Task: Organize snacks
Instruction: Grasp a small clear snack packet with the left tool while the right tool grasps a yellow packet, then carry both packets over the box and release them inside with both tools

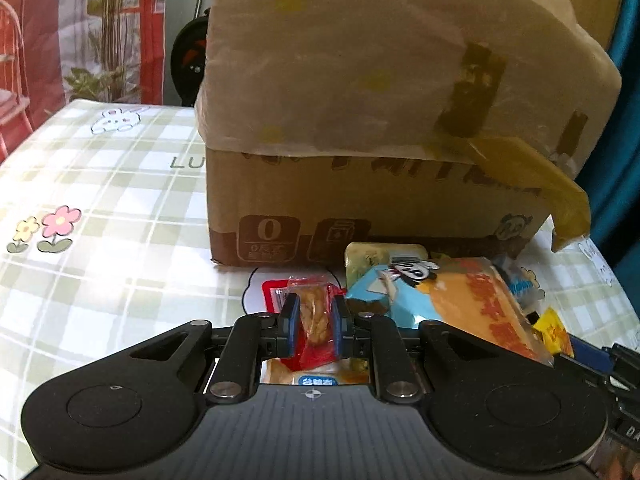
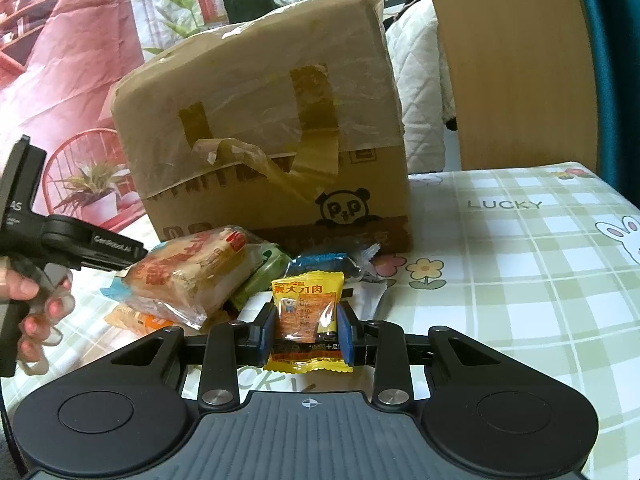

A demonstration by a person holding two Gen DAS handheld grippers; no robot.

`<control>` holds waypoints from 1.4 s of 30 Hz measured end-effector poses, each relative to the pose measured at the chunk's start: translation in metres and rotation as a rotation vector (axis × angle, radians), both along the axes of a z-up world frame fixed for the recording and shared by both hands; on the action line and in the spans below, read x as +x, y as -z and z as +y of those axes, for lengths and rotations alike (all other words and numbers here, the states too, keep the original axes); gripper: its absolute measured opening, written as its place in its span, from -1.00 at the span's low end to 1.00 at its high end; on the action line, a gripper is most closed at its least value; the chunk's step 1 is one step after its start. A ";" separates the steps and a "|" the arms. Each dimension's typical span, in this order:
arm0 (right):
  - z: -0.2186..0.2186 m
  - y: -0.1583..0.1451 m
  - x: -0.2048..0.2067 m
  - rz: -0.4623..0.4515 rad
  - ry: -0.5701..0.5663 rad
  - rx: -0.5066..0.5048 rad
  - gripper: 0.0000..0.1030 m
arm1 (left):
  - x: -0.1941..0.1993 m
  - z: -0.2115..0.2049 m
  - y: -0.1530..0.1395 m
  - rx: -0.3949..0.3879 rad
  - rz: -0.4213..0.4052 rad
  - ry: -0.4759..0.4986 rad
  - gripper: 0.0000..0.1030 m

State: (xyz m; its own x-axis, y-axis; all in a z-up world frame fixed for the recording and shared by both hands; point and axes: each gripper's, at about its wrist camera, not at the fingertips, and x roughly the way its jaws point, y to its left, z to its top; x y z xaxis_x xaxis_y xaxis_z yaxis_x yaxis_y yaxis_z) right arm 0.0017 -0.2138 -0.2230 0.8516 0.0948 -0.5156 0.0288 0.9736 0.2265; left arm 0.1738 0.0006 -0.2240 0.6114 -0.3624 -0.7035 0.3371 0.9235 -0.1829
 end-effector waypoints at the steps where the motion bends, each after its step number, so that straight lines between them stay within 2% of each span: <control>1: 0.000 0.000 0.000 0.000 0.001 0.001 -0.43 | 0.001 -0.001 0.001 -0.001 0.003 -0.003 -0.63; 3: -0.001 0.000 0.001 0.001 -0.002 0.006 -0.43 | 0.003 -0.002 0.006 0.000 0.017 -0.010 -0.63; 5: -0.001 0.001 0.001 0.004 -0.003 0.011 -0.43 | 0.001 -0.003 0.008 -0.001 0.001 -0.010 -0.63; 9: -0.001 0.001 0.003 0.010 -0.006 0.013 -0.43 | -0.010 -0.002 0.010 0.053 -0.036 -0.017 -0.66; 11: 0.000 0.001 0.002 0.008 -0.006 0.013 -0.43 | -0.018 0.003 0.007 0.041 -0.050 -0.045 -0.66; 14: 0.000 0.002 0.002 0.008 -0.002 0.014 -0.43 | -0.036 0.011 -0.004 0.018 -0.079 -0.063 -0.67; 21: 0.001 0.002 0.001 0.008 0.005 0.003 -0.43 | -0.065 0.021 -0.028 0.019 -0.147 -0.063 -0.67; 27: -0.006 -0.001 0.000 0.009 0.026 0.030 -0.43 | -0.067 0.022 -0.041 0.009 -0.176 -0.046 -0.67; 30: -0.013 -0.008 0.000 0.011 0.063 0.054 -0.43 | -0.067 0.026 -0.057 -0.008 -0.218 -0.049 -0.67; 36: -0.018 -0.053 -0.002 -0.109 0.112 0.044 -0.43 | -0.059 0.029 -0.091 -0.066 -0.284 -0.062 -0.67; 42: -0.006 -0.121 0.021 -0.258 0.046 -0.042 -0.43 | -0.049 0.017 -0.133 -0.084 -0.398 -0.014 -0.67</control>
State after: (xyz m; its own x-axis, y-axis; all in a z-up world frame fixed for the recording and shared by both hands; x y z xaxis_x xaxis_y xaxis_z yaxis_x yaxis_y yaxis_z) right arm 0.0230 -0.2200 -0.1024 0.9583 0.0356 -0.2837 0.0201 0.9814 0.1911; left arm 0.1244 0.0177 -0.0912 0.8352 -0.3982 -0.3792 0.3840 0.9160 -0.1161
